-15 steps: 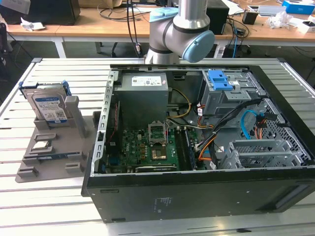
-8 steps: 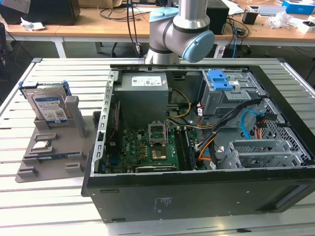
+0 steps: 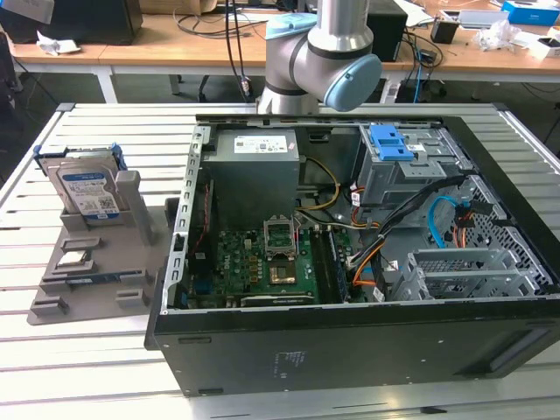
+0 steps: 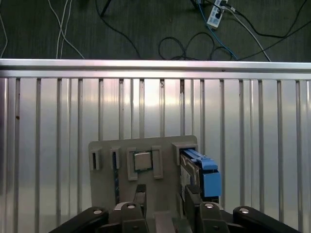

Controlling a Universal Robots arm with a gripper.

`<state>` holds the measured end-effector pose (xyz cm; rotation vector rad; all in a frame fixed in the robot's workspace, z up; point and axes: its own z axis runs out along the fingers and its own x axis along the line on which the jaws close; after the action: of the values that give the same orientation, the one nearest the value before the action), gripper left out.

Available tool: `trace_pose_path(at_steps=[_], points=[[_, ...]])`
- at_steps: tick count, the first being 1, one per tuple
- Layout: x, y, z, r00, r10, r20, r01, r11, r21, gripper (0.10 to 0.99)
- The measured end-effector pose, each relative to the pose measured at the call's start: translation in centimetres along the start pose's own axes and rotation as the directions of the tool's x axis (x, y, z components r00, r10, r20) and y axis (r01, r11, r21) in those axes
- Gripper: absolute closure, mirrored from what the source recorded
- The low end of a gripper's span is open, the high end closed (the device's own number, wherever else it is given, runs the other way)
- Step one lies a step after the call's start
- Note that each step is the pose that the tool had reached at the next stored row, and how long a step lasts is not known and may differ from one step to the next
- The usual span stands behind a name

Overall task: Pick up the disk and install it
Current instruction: 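Pick up the disk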

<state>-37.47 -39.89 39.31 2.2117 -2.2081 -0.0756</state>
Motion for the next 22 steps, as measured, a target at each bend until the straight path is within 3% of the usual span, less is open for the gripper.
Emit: trace_pose_path(at_steps=[3,4,8,11,17,22], points=[[0.0,0.0,0.0,1.0,0.0,0.0,0.0,1.0,0.0,0.553],[0.0,0.0,0.0,1.0,0.0,0.0,0.0,1.0,0.0,0.486],[-0.03,0.0,0.01,1.0,-0.001,0.0,0.001,1.0,0.0,0.486],[-0.66,-0.01,0.02,1.0,-0.001,0.0,0.001,1.0,0.0,0.486],[-2.99,-0.01,0.11,1.0,0.0,0.0,0.0,1.0,0.0,0.486],[-3.77,-0.03,0.14,1.0,-0.001,0.0,0.001,1.0,0.0,0.486]])
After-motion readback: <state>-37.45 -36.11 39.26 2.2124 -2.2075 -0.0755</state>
